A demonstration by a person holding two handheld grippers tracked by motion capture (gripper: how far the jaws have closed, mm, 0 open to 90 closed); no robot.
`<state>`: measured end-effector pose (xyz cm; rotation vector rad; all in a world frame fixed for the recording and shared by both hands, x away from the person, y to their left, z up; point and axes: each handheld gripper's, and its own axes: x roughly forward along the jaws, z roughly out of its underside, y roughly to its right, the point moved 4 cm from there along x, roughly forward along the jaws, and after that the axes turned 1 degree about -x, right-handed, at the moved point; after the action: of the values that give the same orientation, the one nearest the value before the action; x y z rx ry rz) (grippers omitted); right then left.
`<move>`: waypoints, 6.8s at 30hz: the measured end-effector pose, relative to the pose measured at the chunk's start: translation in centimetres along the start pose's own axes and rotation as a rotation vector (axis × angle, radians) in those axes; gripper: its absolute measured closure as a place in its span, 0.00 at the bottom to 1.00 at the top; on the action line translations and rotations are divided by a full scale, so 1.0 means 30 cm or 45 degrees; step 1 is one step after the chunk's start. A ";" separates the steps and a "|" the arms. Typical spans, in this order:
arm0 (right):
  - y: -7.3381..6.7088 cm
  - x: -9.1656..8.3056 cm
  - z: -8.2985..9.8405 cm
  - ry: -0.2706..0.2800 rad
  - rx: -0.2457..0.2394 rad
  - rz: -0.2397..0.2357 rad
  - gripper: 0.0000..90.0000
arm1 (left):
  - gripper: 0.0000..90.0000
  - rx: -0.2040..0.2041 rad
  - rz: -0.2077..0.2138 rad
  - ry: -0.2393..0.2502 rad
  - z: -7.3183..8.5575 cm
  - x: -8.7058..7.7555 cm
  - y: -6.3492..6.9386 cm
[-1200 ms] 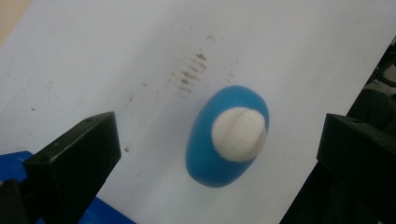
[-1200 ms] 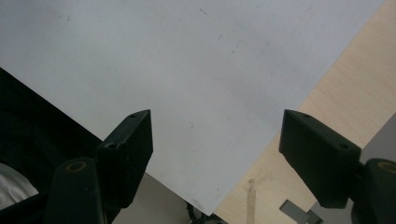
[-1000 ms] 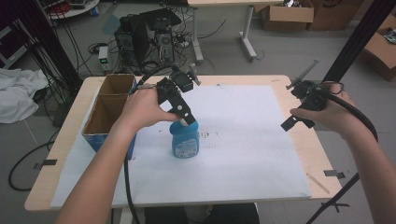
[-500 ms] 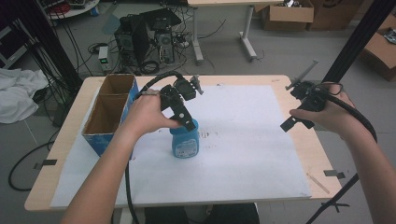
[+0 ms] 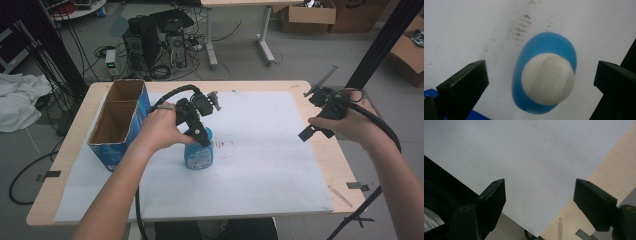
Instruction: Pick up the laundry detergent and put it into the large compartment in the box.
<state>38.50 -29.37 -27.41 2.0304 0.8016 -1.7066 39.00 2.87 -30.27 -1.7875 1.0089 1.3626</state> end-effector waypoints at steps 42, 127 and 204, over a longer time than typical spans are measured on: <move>0.005 0.008 0.004 0.003 0.004 -0.002 0.29 | 0.12 0.034 -0.006 -0.043 0.008 0.101 0.007; 0.027 -0.004 0.005 0.034 0.007 -0.019 0.29 | 0.41 -1.001 -0.140 -0.088 0.123 -0.500 -0.287; 0.040 0.018 0.020 0.009 0.016 -0.015 0.29 | 0.41 -1.443 -0.217 -0.341 0.525 -0.180 -0.467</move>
<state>38.85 -30.56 -28.14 2.0446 0.8083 -1.7158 43.23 24.09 -27.98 -2.2343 -0.1711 2.1974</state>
